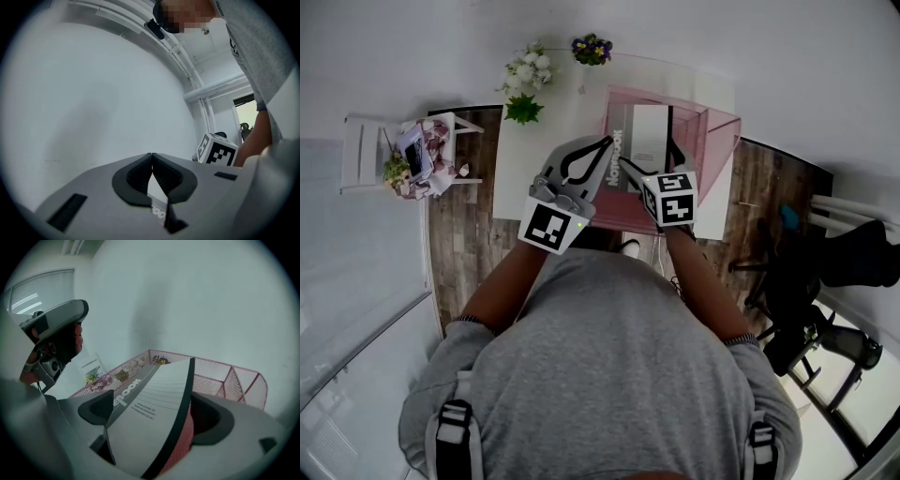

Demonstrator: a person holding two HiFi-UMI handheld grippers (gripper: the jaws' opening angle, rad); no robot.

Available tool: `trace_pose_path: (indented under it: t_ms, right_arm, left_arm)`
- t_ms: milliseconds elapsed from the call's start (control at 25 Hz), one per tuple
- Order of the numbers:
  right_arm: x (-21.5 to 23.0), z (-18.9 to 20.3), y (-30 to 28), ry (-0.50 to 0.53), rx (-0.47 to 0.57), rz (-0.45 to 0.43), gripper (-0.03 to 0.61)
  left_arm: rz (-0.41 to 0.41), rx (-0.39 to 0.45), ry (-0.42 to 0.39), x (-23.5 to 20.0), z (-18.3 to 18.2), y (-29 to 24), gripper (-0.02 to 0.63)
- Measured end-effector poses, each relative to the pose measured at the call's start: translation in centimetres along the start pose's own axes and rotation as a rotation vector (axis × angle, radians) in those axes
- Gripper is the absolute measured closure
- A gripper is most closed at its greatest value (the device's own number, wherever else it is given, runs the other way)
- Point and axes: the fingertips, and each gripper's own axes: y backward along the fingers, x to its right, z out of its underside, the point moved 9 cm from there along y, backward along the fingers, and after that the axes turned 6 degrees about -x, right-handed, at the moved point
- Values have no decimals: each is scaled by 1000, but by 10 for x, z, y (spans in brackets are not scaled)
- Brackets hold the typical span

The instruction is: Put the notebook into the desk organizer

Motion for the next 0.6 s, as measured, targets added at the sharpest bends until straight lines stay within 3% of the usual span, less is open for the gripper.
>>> trace_pose_path:
  t_ms: [360,600]
  right_arm:
    - [8,0,9,-72,41,-26,43]
    - [6,-15,40,-52,179,-75,78]
  left_arm:
    - [-13,-3,-2,4,-1,1,594]
    - [-32,-1,20,9,-4,4,594]
